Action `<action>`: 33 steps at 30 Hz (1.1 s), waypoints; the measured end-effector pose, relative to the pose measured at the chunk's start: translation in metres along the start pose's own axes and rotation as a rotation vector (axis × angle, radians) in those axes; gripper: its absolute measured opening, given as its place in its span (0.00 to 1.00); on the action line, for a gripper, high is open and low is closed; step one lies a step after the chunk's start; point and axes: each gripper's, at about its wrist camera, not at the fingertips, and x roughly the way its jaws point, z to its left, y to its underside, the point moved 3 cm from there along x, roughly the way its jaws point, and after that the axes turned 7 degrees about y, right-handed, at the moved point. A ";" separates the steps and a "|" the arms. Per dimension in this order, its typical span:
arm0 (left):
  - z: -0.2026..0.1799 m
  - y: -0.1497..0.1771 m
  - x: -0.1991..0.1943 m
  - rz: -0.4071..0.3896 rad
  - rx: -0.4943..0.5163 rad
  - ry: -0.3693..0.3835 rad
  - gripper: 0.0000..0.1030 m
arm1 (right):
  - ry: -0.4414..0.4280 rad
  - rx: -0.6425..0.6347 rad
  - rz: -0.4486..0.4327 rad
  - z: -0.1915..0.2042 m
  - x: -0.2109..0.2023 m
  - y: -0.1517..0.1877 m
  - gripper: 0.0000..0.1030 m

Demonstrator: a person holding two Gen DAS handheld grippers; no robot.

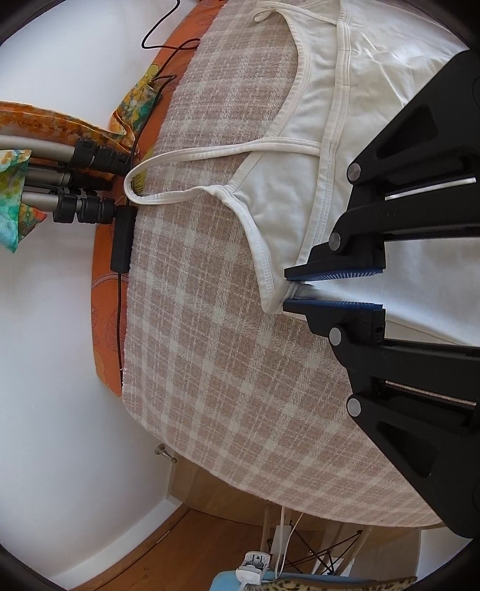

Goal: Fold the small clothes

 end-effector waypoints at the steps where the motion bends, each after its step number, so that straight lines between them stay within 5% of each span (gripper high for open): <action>1: -0.002 0.000 0.000 -0.003 0.000 0.008 0.04 | -0.005 0.004 -0.008 -0.003 -0.005 -0.001 0.10; 17: -0.056 -0.004 0.010 0.003 0.146 0.108 0.04 | 0.053 0.026 -0.105 -0.071 -0.069 0.008 0.10; 25: -0.081 -0.003 0.036 0.061 0.176 0.154 0.04 | 0.094 0.060 -0.087 -0.117 -0.060 0.025 0.10; 33: -0.082 0.000 0.062 0.149 0.137 0.192 0.04 | 0.089 0.064 -0.067 -0.123 -0.038 0.027 0.10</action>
